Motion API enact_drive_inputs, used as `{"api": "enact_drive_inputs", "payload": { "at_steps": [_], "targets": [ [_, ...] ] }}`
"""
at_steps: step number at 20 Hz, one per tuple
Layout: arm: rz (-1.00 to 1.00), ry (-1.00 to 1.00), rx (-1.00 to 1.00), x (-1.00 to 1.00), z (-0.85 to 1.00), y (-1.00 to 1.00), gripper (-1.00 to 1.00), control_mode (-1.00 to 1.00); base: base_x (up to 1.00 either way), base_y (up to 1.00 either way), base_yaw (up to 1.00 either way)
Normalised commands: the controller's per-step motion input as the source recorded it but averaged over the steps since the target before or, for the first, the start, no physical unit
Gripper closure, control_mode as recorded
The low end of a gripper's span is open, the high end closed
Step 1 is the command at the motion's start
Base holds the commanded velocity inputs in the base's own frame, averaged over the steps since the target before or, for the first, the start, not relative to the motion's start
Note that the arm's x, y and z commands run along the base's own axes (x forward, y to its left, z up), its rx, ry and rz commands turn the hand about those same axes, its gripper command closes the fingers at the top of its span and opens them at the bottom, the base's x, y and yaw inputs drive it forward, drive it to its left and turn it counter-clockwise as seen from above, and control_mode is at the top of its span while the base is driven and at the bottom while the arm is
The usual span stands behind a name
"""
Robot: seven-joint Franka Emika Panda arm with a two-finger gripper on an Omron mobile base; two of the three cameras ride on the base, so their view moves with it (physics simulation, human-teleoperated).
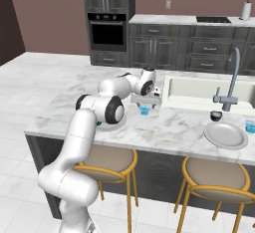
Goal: Place two yogurt containers on each plate.
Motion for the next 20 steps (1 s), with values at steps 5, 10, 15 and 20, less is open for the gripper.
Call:
{"api": "enact_drive_inputs", "payload": {
  "at_steps": [5, 10, 15, 20],
  "targets": [
    [0.00, 0.00, 0.00, -0.08, -0.22, 0.00, -1.00, -1.00, 0.00, 0.00, 0.00],
    [0.00, 0.00, 0.00, -0.08, -0.21, 0.00, -1.00, -1.00, 0.00, 0.00, 0.00],
    [0.00, 0.00, 0.00, -0.01, -0.05, 0.00, -1.00, -1.00, 0.00, 0.00, 0.00],
    [0.00, 0.00, 0.00, 0.00, 0.00, 0.00, 1.00, -1.00, 0.00, 0.00, 0.00]
  ]
}}
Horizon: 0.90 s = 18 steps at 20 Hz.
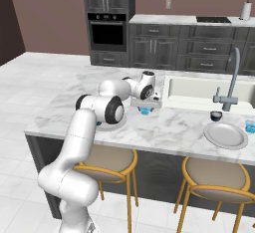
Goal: Place two yogurt containers on each plate.
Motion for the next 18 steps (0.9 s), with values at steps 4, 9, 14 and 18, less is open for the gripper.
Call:
{"api": "enact_drive_inputs", "payload": {
  "at_steps": [4, 9, 14, 18],
  "targets": [
    [0.00, 0.00, 0.00, -0.03, 0.00, 0.00, 1.00, -1.00, 0.00, 0.00, 0.00],
    [0.00, 0.00, 0.00, -0.15, 0.15, 0.00, 1.00, -1.00, 0.00, 0.00, 0.00],
    [0.00, -0.01, 0.00, -0.45, 0.34, 0.04, 1.00, -1.00, 0.00, 0.00, 0.00],
    [0.00, 0.00, 0.00, -0.55, 0.23, 0.25, 1.00, -1.00, 0.00, 0.00, 0.00]
  ]
}}
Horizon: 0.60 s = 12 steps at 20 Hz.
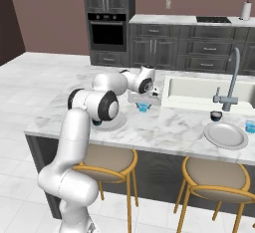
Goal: Place two yogurt containers on each plate.
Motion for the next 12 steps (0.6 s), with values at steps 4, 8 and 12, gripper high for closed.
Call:
{"api": "enact_drive_inputs", "payload": {
  "at_steps": [4, 8, 12],
  "targets": [
    [0.00, 0.00, 0.00, -0.36, 0.00, 0.59, 1.00, -1.00, 0.00, 0.00, 0.00],
    [0.00, 0.00, 0.00, -0.40, 0.00, 0.62, 1.00, -1.00, 0.00, 0.00, 0.00],
    [0.01, 0.00, 0.00, -0.42, 0.00, 0.55, 1.00, -1.00, 0.00, 0.00, 0.00]
  ]
}}
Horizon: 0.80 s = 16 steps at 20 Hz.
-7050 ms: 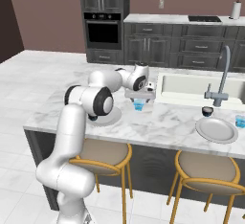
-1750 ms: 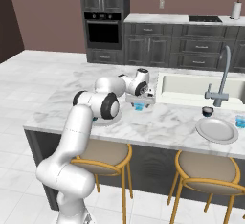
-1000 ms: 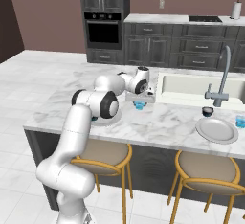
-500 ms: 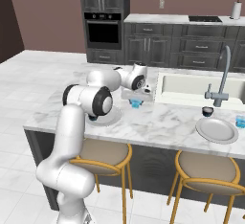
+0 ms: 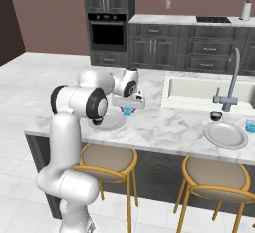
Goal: Place two yogurt containers on each plate.
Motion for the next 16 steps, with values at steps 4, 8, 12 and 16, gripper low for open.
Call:
{"api": "enact_drive_inputs", "payload": {
  "at_steps": [4, 8, 12, 16],
  "targets": [
    [0.01, 0.00, 0.00, -0.43, 0.00, 0.40, 1.00, -1.00, 0.00, 0.00, 0.00],
    [0.01, 0.00, 0.00, -0.14, -0.01, 0.44, 1.00, -1.00, 0.00, 0.00, 0.00],
    [0.00, 0.00, 0.00, 0.00, -0.01, 0.24, 1.00, -1.00, 0.00, 0.00, 0.00],
    [0.00, 0.00, 0.00, 0.00, -0.10, 0.17, 1.00, -1.00, 0.00, 0.00, 0.00]
  ]
}}
